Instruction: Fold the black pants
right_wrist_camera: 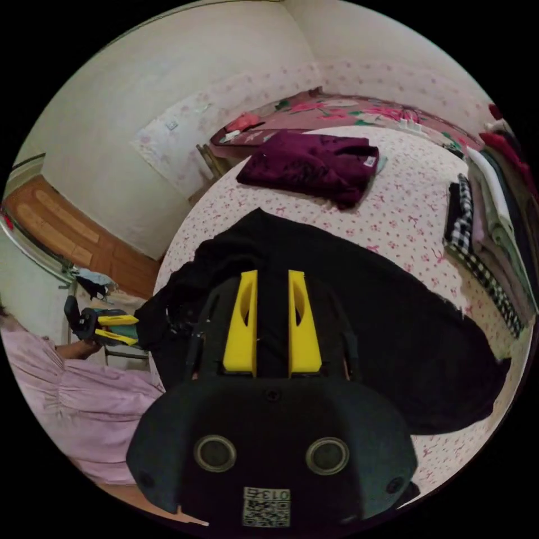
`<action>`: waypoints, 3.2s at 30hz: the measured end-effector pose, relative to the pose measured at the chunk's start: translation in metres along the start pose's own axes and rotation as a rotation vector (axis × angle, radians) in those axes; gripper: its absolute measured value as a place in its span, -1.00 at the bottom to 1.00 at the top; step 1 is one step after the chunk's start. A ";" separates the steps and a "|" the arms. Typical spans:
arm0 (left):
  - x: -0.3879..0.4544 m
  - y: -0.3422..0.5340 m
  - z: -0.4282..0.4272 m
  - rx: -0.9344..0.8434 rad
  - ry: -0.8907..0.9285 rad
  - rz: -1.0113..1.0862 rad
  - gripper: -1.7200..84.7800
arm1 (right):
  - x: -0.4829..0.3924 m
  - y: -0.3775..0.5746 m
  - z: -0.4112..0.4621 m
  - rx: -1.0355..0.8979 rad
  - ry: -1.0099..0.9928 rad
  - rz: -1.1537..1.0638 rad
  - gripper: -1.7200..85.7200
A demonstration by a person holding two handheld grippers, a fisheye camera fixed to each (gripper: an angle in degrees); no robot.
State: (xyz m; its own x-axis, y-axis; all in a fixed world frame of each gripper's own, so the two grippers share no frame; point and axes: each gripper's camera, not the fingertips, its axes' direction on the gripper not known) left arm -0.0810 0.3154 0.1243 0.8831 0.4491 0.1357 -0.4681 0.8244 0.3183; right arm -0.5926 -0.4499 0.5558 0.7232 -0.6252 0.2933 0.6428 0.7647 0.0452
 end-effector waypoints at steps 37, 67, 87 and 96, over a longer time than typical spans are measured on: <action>-0.231 0.037 0.031 0.399 0.466 -0.884 -0.85 | -0.094 -0.229 0.202 -0.360 -0.237 -0.165 -0.78; 0.087 -0.308 0.168 -0.118 0.070 0.161 -0.89 | 0.204 0.471 -0.335 -0.136 0.505 0.628 -0.95; 0.268 -0.521 0.273 -0.128 -0.034 0.381 -0.90 | 0.451 0.548 -0.497 0.050 0.501 0.718 -0.74; 0.315 -0.548 0.319 -0.158 -0.033 0.352 -0.92 | 0.487 0.617 -0.564 0.172 0.401 0.665 -0.88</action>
State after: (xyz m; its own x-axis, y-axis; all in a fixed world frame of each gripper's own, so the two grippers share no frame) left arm 0.4633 -0.1047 0.2918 0.6665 0.7050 0.2424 -0.7399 0.6655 0.0989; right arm 0.2984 -0.3706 0.1876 0.9984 -0.0126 -0.0548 0.0200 0.9903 0.1376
